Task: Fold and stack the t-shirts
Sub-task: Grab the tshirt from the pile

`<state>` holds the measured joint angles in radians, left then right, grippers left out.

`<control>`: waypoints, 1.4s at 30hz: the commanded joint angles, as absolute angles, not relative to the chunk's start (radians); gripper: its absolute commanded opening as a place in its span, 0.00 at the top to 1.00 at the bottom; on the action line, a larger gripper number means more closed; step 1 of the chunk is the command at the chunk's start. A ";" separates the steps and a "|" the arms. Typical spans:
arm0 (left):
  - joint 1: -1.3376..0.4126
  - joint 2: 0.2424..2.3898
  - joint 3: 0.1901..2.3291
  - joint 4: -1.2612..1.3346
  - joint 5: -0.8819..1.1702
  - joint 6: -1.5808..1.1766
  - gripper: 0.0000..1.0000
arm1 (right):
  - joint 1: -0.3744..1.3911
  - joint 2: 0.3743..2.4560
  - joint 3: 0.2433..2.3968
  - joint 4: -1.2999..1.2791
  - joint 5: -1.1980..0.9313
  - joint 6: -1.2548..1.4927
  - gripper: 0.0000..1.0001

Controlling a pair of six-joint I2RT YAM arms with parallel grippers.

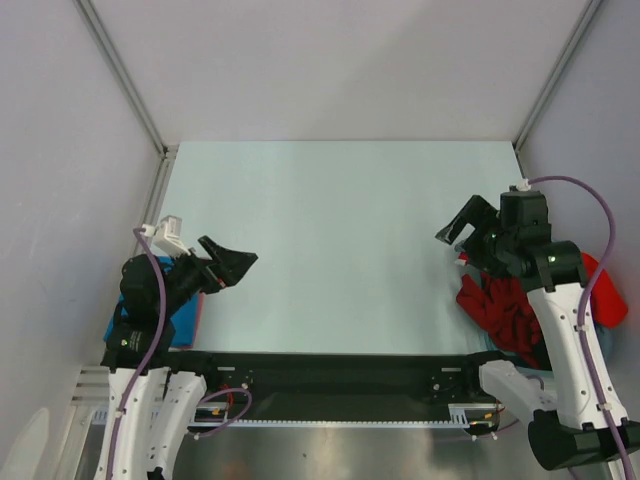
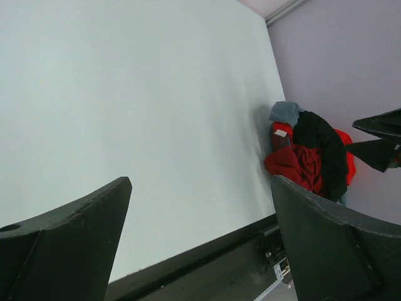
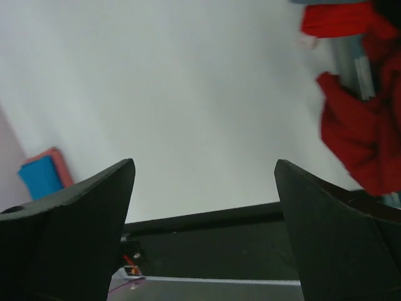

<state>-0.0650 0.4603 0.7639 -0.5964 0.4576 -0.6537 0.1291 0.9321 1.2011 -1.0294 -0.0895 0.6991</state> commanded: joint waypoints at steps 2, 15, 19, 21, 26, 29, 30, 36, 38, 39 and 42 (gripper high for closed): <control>-0.063 0.477 0.824 -0.784 0.422 -0.682 0.00 | 0.129 1.018 1.350 -1.340 0.234 0.563 0.00; -0.063 0.535 0.767 -0.778 0.736 -0.720 0.00 | -0.210 1.060 1.020 -1.158 0.299 0.552 0.15; -0.067 0.543 0.801 -0.775 0.745 -0.707 0.00 | -0.216 1.083 0.936 -1.115 0.256 0.641 0.12; -0.067 0.542 0.807 -0.772 0.765 -0.703 0.04 | -0.219 1.091 0.894 -1.083 0.241 0.675 0.19; -0.069 0.531 0.805 -0.761 0.819 -0.696 0.18 | -0.241 1.083 0.862 -1.034 0.270 0.710 0.58; -0.069 0.525 0.808 -0.779 0.822 -0.690 0.18 | -0.262 1.057 0.874 -1.028 0.285 0.695 0.67; -0.069 0.525 0.811 -0.781 0.821 -0.689 0.17 | -0.271 1.054 0.876 -1.025 0.282 0.686 0.79; -0.071 0.528 0.816 -0.781 0.841 -0.692 0.17 | -0.308 0.964 1.151 -1.201 0.310 0.704 1.00; -0.077 0.532 0.813 -0.781 0.842 -0.693 0.17 | -0.308 0.928 1.251 -1.270 0.356 0.712 1.00; -0.080 0.534 0.811 -0.782 0.845 -0.695 0.17 | -0.308 0.914 1.363 -1.294 0.373 0.715 1.00; -0.092 0.546 0.808 -0.782 0.845 -0.704 0.17 | -0.308 0.926 1.515 -1.390 0.411 0.722 1.00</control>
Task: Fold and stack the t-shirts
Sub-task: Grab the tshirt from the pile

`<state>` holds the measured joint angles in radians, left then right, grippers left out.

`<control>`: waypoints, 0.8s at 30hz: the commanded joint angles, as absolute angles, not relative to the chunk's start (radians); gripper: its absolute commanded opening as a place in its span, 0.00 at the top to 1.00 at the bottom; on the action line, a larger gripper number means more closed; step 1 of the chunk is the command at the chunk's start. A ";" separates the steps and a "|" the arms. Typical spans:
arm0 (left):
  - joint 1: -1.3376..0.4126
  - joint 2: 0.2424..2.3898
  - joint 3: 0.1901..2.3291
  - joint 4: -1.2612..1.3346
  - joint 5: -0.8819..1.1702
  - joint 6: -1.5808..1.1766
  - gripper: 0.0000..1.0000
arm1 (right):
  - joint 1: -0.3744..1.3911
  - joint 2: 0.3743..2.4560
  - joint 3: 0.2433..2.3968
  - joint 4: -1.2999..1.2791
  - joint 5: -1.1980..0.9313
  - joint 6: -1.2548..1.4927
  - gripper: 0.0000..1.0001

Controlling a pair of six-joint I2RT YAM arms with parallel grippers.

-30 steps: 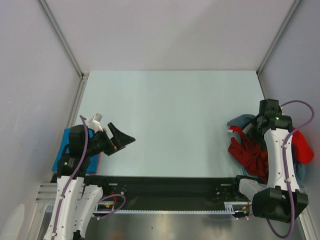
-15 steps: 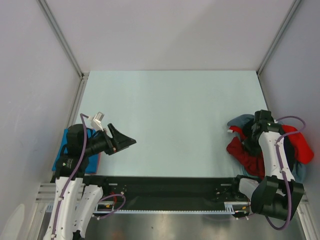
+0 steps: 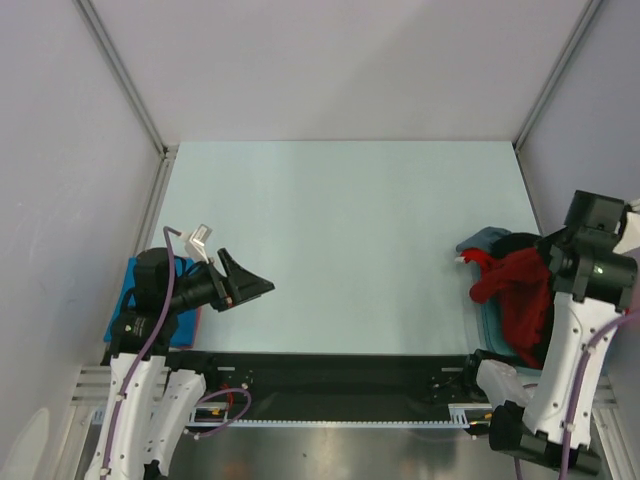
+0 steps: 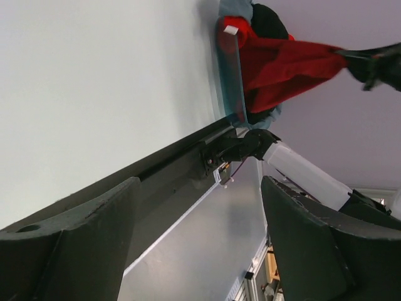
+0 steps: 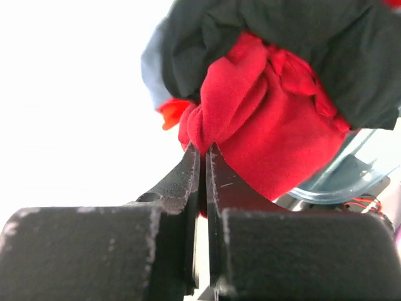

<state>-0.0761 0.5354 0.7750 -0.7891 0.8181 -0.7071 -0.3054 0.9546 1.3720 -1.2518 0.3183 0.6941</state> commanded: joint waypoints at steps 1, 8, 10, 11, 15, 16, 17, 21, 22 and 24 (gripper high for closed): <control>-0.095 0.551 0.807 -0.782 0.848 -0.706 0.17 | -0.308 0.928 1.605 -1.417 0.414 0.724 1.00; -0.104 0.566 0.801 -0.769 0.871 -0.733 0.17 | -0.308 0.953 2.026 -1.385 0.436 0.694 1.00; -0.104 0.561 0.802 -0.767 0.877 -0.735 0.17 | -0.308 0.963 2.089 -1.343 0.436 0.680 1.00; -0.104 0.560 0.804 -0.767 0.877 -0.735 0.17 | -0.308 0.962 2.127 -1.318 0.430 0.670 1.00; -0.104 0.554 0.807 -0.773 0.879 -0.738 0.16 | -0.308 0.913 2.082 -1.105 0.403 0.617 1.00; -0.104 0.554 0.808 -0.773 0.879 -0.738 0.15 | -0.308 0.905 2.079 -1.024 0.405 0.612 1.00; -0.104 0.554 0.810 -0.773 0.880 -0.736 0.15 | -0.308 0.900 2.077 -0.976 0.391 0.603 1.00; -0.104 0.557 0.818 -0.787 0.870 -0.730 0.13 | -0.307 0.867 2.048 -0.676 0.341 0.513 1.00; -0.104 0.561 0.822 -0.793 0.868 -0.727 0.09 | -0.302 0.874 2.058 -0.561 0.325 0.499 1.00; -0.104 0.569 0.828 -0.798 0.865 -0.724 0.08 | -0.290 0.919 2.097 -0.461 0.310 0.477 1.00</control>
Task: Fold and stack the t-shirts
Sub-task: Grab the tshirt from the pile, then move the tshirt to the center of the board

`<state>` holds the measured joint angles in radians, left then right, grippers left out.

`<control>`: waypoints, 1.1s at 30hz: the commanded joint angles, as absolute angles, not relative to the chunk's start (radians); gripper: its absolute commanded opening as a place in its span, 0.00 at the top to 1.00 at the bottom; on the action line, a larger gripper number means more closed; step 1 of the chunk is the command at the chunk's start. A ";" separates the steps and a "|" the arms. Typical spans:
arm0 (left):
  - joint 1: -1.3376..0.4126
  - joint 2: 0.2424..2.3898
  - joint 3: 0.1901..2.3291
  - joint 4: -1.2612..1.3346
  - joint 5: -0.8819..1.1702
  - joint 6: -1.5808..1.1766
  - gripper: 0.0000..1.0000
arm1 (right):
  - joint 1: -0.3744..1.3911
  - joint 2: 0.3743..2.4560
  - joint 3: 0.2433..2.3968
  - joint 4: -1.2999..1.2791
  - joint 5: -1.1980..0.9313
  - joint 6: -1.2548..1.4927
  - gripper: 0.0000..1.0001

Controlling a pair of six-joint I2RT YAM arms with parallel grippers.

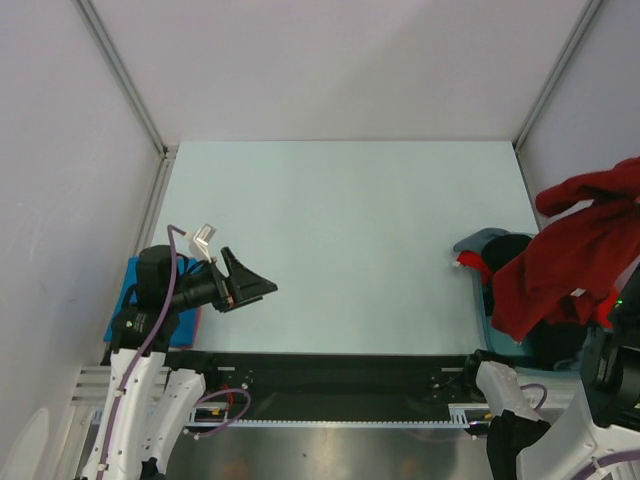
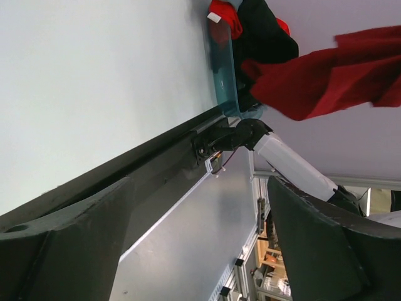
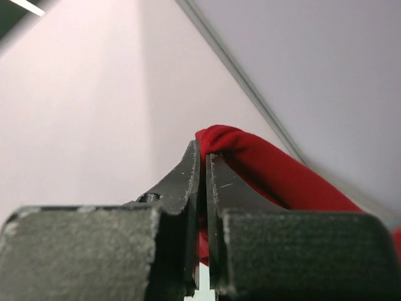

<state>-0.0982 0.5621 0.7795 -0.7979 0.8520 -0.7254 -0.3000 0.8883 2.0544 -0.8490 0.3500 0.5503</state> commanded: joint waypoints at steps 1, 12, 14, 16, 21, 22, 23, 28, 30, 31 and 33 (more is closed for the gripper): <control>-0.104 0.571 0.831 -0.798 0.865 -0.724 0.04 | -0.290 0.937 2.112 -0.369 0.290 0.491 1.00; -0.089 0.595 0.928 -0.928 0.556 -0.799 0.00 | -0.270 1.363 2.353 0.103 -0.185 1.159 1.00; -0.083 0.594 0.959 -0.950 0.509 -0.802 0.00 | -0.178 1.443 2.349 0.149 -0.255 1.196 1.00; -0.080 0.577 0.972 -0.915 0.500 -0.808 0.00 | -0.008 1.463 2.307 0.143 -0.268 1.148 1.00; -0.080 0.520 0.982 -0.752 0.515 -0.824 0.00 | 0.257 1.454 2.003 0.139 -0.307 1.068 1.00; -0.080 0.519 0.988 -0.732 0.509 -0.822 0.00 | 0.331 1.436 1.940 0.138 -0.292 1.042 1.00; -0.080 0.532 1.003 -0.730 0.496 -0.807 0.01 | 0.359 1.416 1.883 0.132 -0.278 1.029 1.00; -0.080 0.594 1.032 -0.724 0.506 -0.766 0.06 | 0.482 1.330 1.521 0.014 -0.288 0.953 1.00; -0.080 0.632 1.055 -0.724 0.491 -0.739 0.09 | 0.508 1.293 1.418 -0.068 -0.294 0.928 1.00; -0.081 0.646 1.077 -0.721 0.485 -0.718 0.09 | 0.508 1.252 1.307 -0.096 -0.307 0.901 1.00; -0.083 0.696 1.100 -0.721 0.465 -0.695 0.09 | 0.497 1.197 1.200 -0.196 -0.337 0.859 0.91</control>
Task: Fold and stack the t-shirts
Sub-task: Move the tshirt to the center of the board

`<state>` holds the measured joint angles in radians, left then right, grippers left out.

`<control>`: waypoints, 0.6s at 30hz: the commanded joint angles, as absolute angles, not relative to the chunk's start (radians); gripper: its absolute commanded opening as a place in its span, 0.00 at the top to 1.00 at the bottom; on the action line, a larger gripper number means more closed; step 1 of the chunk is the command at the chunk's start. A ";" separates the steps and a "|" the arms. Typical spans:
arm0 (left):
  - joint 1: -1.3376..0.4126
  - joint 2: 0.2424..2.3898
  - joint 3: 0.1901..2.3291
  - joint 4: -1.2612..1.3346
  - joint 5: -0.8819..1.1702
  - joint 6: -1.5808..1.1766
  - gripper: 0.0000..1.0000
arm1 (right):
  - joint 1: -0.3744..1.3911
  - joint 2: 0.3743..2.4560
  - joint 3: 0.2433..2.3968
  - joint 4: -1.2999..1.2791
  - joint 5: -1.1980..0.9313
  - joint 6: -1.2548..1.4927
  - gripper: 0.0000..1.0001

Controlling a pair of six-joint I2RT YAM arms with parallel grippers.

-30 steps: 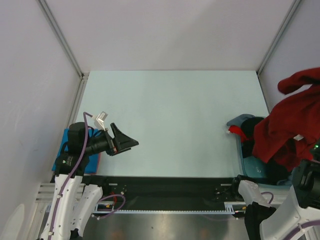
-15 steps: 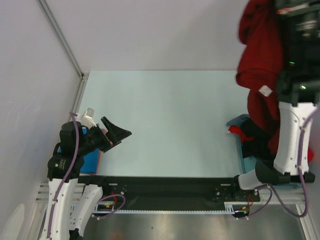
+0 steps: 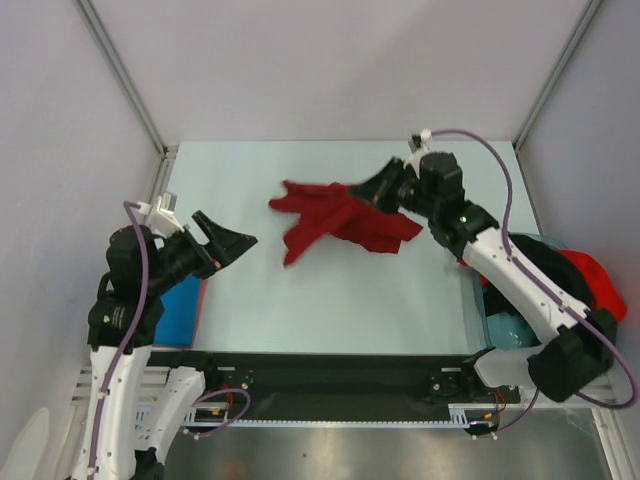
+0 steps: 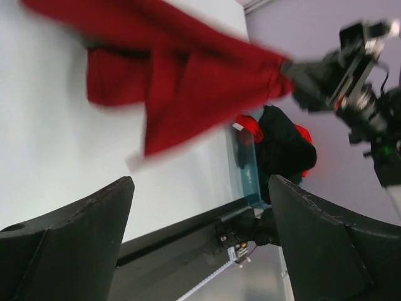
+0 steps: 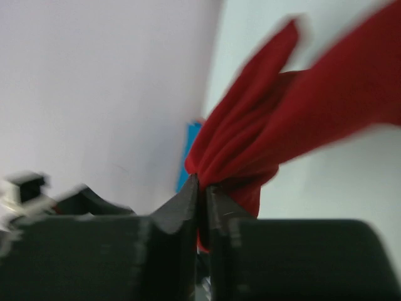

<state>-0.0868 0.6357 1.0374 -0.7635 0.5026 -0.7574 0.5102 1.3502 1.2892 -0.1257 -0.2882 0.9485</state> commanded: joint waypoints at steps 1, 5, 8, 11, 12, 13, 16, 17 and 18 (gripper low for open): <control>-0.087 0.713 1.107 -0.721 0.456 -0.672 0.04 | 0.482 1.136 1.159 -0.242 -0.348 0.824 0.84; -0.191 0.834 1.126 -0.727 0.382 -0.604 0.00 | 0.344 1.031 1.028 -0.581 -0.288 0.623 0.46; -0.360 0.995 1.147 -0.745 0.272 -0.534 0.07 | 0.207 1.044 0.993 -0.683 -0.354 0.483 0.38; -0.446 1.175 1.151 -0.767 0.195 -0.492 0.09 | 0.210 1.133 0.988 -0.591 -0.445 0.454 0.34; -0.451 1.205 1.137 -0.743 0.189 -0.486 0.09 | 0.230 1.162 0.997 -0.562 -0.471 0.448 0.33; -0.451 1.230 1.105 -0.721 0.192 -0.468 0.10 | 0.264 1.199 1.008 -0.545 -0.466 0.436 0.32; -0.446 1.340 1.088 -0.693 0.137 -0.416 0.10 | 0.287 1.346 1.075 -0.534 -0.411 0.410 0.31; -0.442 1.389 1.094 -0.696 0.079 -0.404 0.10 | 0.287 1.379 1.091 -0.510 -0.416 0.407 0.30; -0.436 1.416 1.097 -0.704 0.055 -0.396 0.09 | 0.285 1.453 1.109 -0.503 -0.413 0.399 0.30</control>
<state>-0.4473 1.3735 1.0843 -0.7231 0.1837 -0.4831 0.2855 1.3617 1.0275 -0.5541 -0.4057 0.4652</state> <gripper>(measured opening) 0.906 0.697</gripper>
